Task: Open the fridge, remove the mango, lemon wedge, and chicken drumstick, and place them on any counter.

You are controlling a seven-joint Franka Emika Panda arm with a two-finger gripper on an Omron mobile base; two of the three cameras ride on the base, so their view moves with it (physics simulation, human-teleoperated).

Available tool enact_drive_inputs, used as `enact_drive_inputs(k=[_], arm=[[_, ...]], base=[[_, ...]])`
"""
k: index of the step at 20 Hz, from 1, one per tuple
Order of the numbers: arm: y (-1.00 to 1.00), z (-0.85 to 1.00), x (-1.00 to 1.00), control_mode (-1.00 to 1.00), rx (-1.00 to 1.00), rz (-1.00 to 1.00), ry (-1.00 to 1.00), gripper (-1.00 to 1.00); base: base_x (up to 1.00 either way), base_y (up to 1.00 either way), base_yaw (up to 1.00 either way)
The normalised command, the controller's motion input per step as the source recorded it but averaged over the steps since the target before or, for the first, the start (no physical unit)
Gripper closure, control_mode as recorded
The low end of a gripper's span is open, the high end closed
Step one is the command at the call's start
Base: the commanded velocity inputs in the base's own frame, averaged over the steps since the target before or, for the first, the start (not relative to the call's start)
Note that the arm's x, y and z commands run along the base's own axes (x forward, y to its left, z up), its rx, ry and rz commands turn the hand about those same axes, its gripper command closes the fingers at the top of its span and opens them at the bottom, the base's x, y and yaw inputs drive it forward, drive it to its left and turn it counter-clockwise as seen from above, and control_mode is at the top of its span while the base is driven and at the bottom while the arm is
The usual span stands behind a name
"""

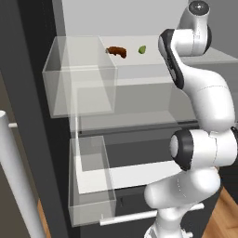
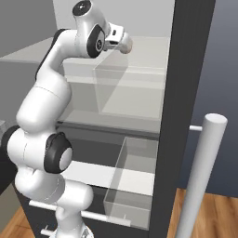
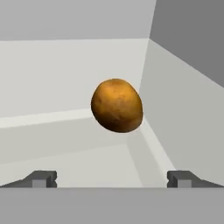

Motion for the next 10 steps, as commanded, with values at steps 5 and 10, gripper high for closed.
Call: enact_drive_inputs(k=[5, 10], arm=[[-0.34, -0.03, 0.63, -1.0, 0.01, 0.0, 0.03, -1.0], [-0.1, -0.09, 0.76, -1.0, 0.02, 0.03, 0.01, -1.0]], base=[[0.0, 0.0, 0.0], [0.0, 0.0, 0.0]])
